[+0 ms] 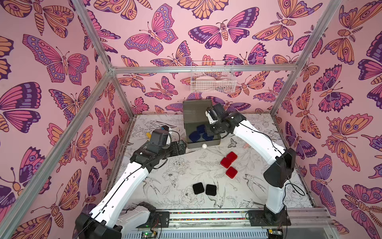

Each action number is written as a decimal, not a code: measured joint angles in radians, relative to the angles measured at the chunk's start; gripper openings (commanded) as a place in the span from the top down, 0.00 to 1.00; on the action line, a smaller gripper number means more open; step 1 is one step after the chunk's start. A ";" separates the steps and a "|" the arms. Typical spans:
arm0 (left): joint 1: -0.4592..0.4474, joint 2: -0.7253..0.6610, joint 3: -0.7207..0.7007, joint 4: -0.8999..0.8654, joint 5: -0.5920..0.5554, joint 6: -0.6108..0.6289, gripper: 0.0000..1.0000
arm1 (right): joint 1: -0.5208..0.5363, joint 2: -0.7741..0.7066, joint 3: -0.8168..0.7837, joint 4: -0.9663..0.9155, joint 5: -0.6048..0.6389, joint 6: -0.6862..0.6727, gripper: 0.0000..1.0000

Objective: Place the brooch boxes into the drawer by color
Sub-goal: Place the brooch box in the drawer.

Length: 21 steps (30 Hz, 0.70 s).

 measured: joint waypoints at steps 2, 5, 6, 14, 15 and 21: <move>0.000 0.000 0.000 0.000 0.000 0.000 0.00 | 0.000 0.007 0.000 0.006 -0.002 0.002 0.86; 0.000 0.000 0.000 0.000 0.000 0.000 0.00 | 0.000 0.027 0.005 0.012 -0.001 0.004 0.86; 0.000 0.000 0.000 0.000 0.000 0.000 0.00 | 0.000 0.035 0.008 0.012 0.000 0.004 0.86; 0.000 -0.002 0.000 -0.001 0.000 0.001 0.00 | 0.000 0.154 0.097 0.014 0.011 0.003 0.86; 0.000 -0.002 0.000 -0.001 -0.001 0.001 0.00 | 0.000 0.161 0.103 0.018 0.011 0.003 0.86; 0.000 -0.002 0.000 -0.007 0.000 0.001 0.00 | 0.000 0.163 0.114 0.027 0.014 0.005 0.82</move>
